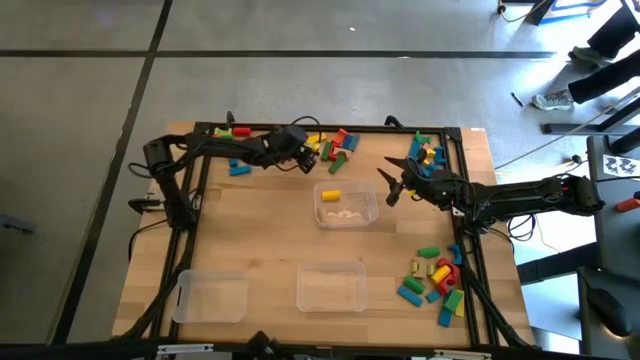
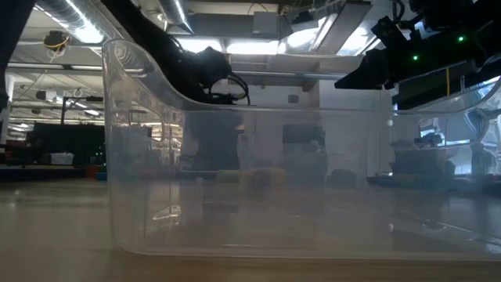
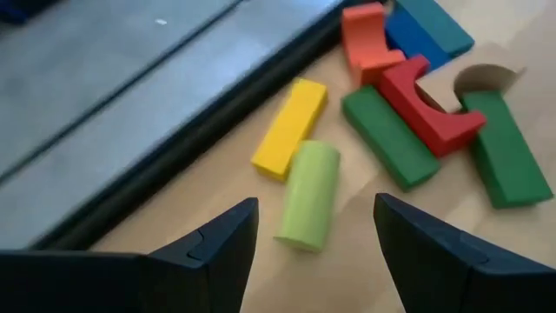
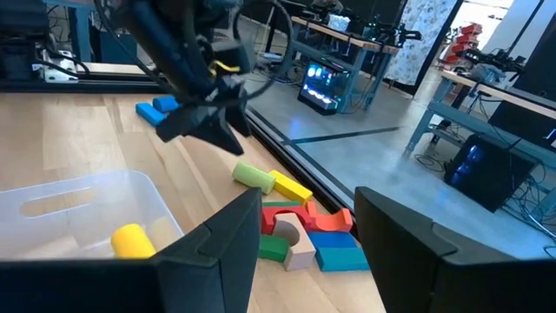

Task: Sort blocks by size
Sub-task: Put the light green cylindrical block into the top transparent bin

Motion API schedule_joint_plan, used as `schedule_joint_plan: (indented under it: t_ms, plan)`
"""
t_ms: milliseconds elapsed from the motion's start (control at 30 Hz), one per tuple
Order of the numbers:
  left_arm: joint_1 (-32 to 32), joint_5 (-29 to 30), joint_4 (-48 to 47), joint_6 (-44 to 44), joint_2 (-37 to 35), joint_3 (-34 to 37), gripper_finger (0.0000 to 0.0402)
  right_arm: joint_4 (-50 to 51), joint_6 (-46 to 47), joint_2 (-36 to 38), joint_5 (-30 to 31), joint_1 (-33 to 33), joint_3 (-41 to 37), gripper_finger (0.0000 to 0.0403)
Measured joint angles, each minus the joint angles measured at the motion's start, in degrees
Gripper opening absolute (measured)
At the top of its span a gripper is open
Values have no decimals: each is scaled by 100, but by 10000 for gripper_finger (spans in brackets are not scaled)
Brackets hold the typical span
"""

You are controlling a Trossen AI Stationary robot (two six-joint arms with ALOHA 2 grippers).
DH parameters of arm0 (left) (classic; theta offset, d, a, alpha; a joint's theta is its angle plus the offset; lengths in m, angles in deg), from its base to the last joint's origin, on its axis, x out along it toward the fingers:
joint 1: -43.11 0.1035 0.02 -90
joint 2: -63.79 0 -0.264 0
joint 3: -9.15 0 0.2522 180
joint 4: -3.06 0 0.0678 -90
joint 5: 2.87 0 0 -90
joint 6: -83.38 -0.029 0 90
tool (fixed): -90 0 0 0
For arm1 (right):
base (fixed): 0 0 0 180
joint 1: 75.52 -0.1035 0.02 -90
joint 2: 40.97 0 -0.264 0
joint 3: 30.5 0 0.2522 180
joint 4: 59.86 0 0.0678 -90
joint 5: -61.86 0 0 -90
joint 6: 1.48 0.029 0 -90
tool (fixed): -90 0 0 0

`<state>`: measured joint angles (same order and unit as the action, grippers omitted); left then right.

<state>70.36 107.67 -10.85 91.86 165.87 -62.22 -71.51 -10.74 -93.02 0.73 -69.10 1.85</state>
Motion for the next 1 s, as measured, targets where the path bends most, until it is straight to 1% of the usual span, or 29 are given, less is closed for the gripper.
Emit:
schedule_joint_plan:
  t_ms: [167,300,367,633,867,1000]
  plan:
    - [247,-119,147,29,273,-2,223,-1,0,-2,0,0,0,186]
    - [438,-713,458,51,434,-4,223,-1,0,-2,0,0,0,186]
    - [489,-858,557,27,501,-4,223,-1,0,-2,0,0,0,186]
    - [511,-953,571,-279,716,-7,223,6,0,-2,0,0,0,186]
    - [517,-949,507,-436,728,-4,223,29,0,-1,0,0,0,186]
    - [517,-949,376,-609,728,-4,208,29,0,-2,0,-2,0,186]
